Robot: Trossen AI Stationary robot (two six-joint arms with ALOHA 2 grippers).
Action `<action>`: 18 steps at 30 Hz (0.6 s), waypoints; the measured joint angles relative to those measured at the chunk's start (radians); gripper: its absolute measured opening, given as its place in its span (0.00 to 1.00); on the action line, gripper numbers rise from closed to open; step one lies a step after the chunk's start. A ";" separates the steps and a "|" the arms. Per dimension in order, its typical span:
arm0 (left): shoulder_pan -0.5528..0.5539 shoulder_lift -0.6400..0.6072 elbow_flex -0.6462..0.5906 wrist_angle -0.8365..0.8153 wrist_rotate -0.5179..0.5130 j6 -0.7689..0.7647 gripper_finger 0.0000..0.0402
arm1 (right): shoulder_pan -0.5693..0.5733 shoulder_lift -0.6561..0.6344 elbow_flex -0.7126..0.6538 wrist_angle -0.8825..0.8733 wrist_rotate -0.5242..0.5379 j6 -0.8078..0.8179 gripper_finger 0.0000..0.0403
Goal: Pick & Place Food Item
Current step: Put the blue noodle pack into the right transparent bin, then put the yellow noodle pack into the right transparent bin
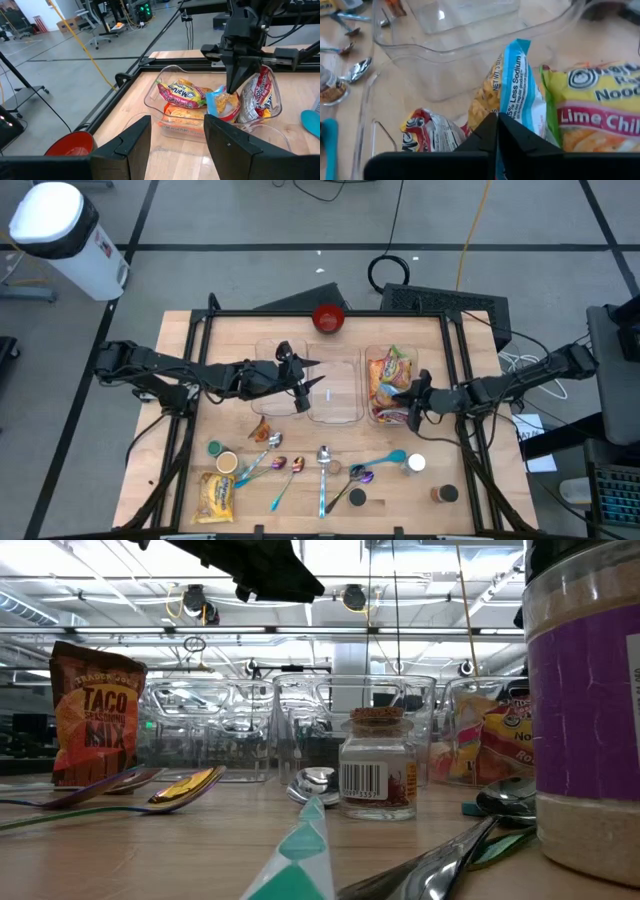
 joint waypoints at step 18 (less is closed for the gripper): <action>0.000 0.000 0.000 -0.009 0.000 0.000 0.48 | -0.005 -0.276 0.089 0.096 -0.051 -0.445 0.05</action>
